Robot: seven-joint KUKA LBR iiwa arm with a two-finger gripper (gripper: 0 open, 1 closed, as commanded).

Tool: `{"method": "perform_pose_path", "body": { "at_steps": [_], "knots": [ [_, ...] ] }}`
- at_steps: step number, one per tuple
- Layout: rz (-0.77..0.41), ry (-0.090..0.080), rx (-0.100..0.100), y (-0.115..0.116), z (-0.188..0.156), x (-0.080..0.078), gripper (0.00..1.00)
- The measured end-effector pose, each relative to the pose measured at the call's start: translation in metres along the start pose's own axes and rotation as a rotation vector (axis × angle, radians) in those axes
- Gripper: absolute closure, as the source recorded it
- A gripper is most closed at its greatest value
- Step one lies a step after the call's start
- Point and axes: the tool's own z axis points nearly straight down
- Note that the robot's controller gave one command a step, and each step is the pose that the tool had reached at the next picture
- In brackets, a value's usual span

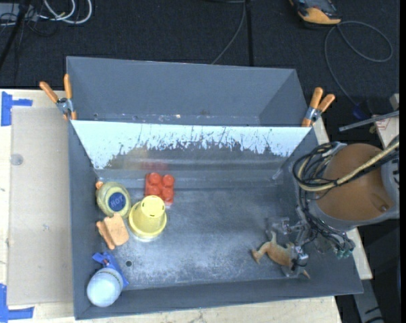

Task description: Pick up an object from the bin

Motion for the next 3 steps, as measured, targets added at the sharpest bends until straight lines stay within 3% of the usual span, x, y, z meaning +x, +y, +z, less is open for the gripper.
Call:
{"method": "perform_pose_path", "body": {
  "at_steps": [1,2,3],
  "knots": [
    [-0.017,0.004,-0.002,0.004,-0.045,0.001,1.00],
    [-0.018,-0.003,0.003,0.002,-0.097,-0.001,1.00],
    [-0.034,0.002,-0.002,-0.003,-0.119,0.005,1.00]
  ]
}}
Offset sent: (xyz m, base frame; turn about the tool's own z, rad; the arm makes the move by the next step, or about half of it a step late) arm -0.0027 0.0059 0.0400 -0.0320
